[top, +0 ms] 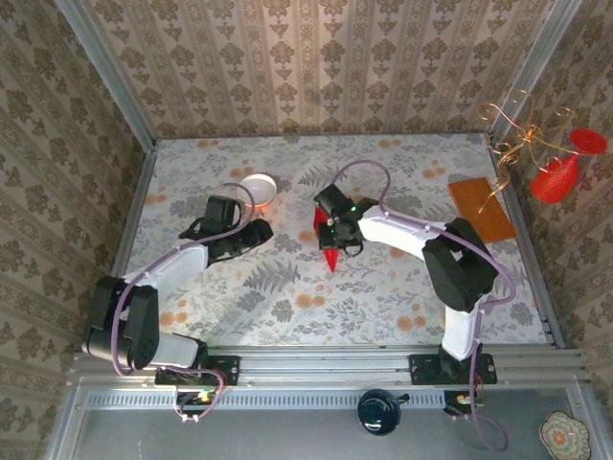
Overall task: Fold a paper plane with a square sheet of paper (pick it up from the middle)
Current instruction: Move a paper plane to the center of the table.
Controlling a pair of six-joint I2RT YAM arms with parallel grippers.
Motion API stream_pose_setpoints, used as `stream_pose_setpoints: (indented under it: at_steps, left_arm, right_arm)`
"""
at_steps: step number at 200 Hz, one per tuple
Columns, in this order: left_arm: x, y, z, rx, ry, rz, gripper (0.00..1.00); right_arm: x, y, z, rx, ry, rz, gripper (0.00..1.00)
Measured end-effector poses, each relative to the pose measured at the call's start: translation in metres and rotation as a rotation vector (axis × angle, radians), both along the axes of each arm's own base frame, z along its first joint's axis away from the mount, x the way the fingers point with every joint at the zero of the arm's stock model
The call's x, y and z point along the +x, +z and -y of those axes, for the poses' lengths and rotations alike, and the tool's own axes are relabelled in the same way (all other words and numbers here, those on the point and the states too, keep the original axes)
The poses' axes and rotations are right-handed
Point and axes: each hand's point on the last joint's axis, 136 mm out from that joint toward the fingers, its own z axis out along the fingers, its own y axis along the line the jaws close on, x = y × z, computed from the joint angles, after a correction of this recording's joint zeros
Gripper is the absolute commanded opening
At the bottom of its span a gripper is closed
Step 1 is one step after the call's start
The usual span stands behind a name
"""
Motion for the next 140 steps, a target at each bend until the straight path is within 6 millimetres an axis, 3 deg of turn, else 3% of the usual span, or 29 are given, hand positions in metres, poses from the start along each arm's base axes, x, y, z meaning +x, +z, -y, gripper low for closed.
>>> stream_pose_setpoints:
  at_steps: [32,57,91,140]
  left_arm:
    - [-0.005,0.003,-0.017,0.063,0.021,0.010,0.77]
    - [-0.009,-0.001,-0.023,0.088,0.027,-0.001,0.81]
    - [-0.013,-0.008,-0.026,0.107,0.028,-0.015,0.88]
    - [-0.017,-0.013,-0.031,0.137,0.034,-0.027,0.94]
  right_arm:
    - [0.041,0.004,0.031,-0.040,-0.070,0.012,0.10]
    - [0.058,-0.004,0.040,-0.073,-0.075,-0.003,0.12]
    - [0.064,-0.017,0.041,-0.114,-0.047,-0.040,0.17]
    - [0.055,-0.029,0.046,-0.148,-0.033,-0.095,0.23]
